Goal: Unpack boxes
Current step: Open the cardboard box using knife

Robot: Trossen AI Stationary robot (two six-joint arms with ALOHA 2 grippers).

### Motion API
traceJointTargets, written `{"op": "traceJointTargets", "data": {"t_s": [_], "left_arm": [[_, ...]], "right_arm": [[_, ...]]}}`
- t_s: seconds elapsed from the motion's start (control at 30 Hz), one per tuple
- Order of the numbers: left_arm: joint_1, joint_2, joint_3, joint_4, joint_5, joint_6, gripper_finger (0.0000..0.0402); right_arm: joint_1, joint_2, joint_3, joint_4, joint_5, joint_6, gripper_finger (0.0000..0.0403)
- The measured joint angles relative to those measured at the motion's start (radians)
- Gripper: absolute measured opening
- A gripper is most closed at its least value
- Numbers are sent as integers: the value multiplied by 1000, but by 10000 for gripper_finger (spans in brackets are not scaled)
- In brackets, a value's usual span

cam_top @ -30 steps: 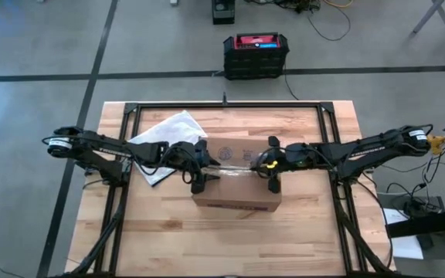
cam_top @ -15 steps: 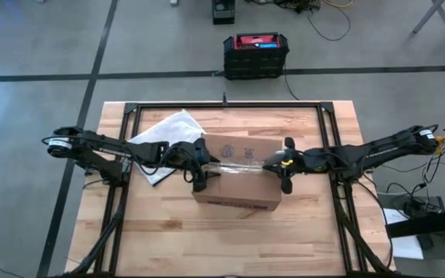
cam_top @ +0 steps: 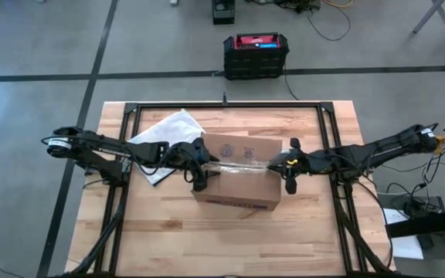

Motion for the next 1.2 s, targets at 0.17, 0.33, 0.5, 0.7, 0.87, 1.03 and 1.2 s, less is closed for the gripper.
{"op": "traceJointTargets", "data": {"t_s": [0.17, 0.33, 0.5, 0.7, 0.87, 1.03, 1.2], "left_arm": [[0, 0, 0, 0, -1, -2, 219], [0, 0, 1, -3, -2, -9, 219], [1, 0, 3, -11, -6, -12, 219], [2, -7, 3, -15, -23, -13, 219], [2, -10, 3, -21, -27, -16, 219], [2, -16, 3, -40, -31, -35, 219], [2, -25, 3, -70, -54, -47, 219]], "right_arm": [[12, -12, 0, -16, 1, 1, 50], [18, -19, 1, -45, 0, 25, 50], [28, -65, 2, -96, -10, 52, 50], [29, -130, 2, -136, -55, 46, 50], [29, -151, 2, -151, -70, 44, 50], [29, -170, 3, -162, -71, 37, 50], [30, -235, 3, -168, -80, 28, 50]]}}
